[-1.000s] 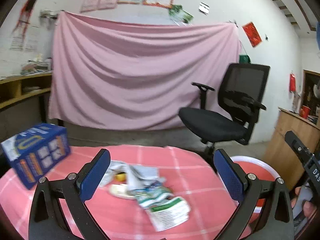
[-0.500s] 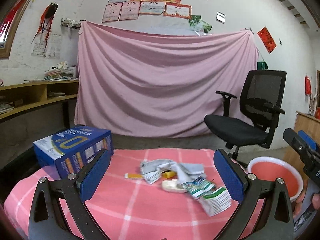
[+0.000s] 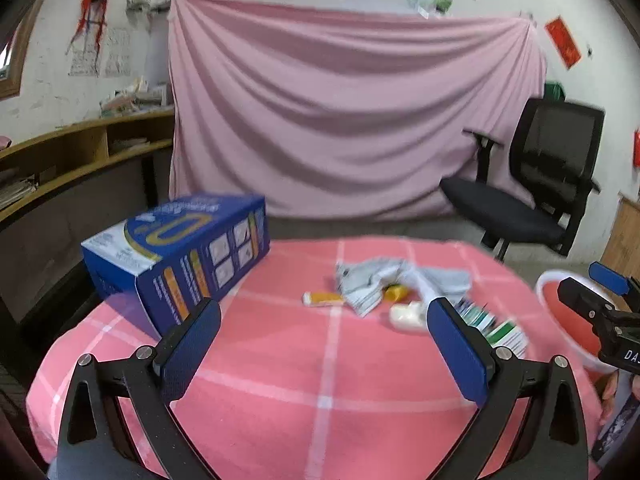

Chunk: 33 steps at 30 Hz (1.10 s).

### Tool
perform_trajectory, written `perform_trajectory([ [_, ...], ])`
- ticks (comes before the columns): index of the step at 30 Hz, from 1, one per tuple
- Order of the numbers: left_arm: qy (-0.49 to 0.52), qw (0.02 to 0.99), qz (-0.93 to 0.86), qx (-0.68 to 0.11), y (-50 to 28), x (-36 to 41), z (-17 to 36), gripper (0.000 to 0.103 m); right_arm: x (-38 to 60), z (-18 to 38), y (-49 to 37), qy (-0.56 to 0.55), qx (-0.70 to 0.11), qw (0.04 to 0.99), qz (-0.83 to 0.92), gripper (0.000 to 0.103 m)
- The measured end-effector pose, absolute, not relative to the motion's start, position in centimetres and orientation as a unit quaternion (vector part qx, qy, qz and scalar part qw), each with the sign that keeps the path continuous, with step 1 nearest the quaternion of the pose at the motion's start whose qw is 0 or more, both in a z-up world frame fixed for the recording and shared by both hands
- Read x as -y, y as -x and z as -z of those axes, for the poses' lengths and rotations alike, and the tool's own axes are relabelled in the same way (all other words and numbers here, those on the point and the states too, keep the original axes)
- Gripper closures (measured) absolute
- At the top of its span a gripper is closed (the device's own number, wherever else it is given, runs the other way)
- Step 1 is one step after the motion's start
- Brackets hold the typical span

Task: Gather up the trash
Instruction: 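Move both tools back over the table, then grasp the green-printed leaflet with the right gripper while the left approaches the earbud case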

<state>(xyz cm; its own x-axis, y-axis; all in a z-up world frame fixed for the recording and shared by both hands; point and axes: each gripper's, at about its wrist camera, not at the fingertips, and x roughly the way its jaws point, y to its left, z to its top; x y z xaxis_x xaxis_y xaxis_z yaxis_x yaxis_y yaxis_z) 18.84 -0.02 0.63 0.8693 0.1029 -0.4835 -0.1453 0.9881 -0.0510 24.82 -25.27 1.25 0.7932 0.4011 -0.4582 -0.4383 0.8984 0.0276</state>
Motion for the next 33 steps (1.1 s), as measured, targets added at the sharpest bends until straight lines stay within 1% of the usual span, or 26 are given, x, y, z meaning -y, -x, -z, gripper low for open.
perform_trajectory([
  [3,0.03,0.955,-0.069,-0.287,-19.8,-0.2,0.4,0.002,24.5,-0.1,-26.0,0.046,-0.282,0.929,-0.235,0.0],
  [9,0.031,0.936,-0.066,-0.344,-21.2,-0.8,2.3,0.002,23.7,1.4,-27.2,0.042,-0.348,0.897,-0.27,0.0],
  [16,0.037,0.924,-0.052,-0.377,-22.1,-1.2,3.2,0.002,21.5,2.6,-27.3,0.088,-0.387,0.871,-0.289,0.0],
  [18,0.037,0.92,-0.044,-0.387,-22.4,-1.2,3.3,0.002,21.2,2.9,-27.4,0.097,-0.394,0.867,-0.289,0.004],
  [20,0.038,0.916,-0.039,-0.397,-22.9,-1.1,3.5,0.002,21.3,3.1,-27.6,0.096,-0.402,0.863,-0.291,0.017],
  [21,0.038,0.915,-0.036,-0.4,-23.1,-1.1,3.5,0.002,21.5,3.1,-27.7,0.089,-0.407,0.86,-0.294,0.02],
  [22,0.039,0.914,-0.033,-0.403,-23.2,-1.1,3.5,0.002,21.7,3.2,-27.8,0.084,-0.41,0.858,-0.297,0.03],
  [23,0.04,0.913,-0.03,-0.406,-23.4,-1.0,3.4,0.003,22.0,3.2,-27.9,0.076,-0.414,0.857,-0.298,0.033],
  [29,0.036,0.905,0.003,-0.423,-24.9,0.1,3.3,0.003,24.3,2.7,-27.9,0.044,-0.408,0.865,-0.287,0.035],
  [33,0.018,0.894,0.026,-0.447,-26.3,1.6,3.8,0.003,27.2,2.6,-28.6,-0.002,-0.409,0.874,-0.261,0.035],
])
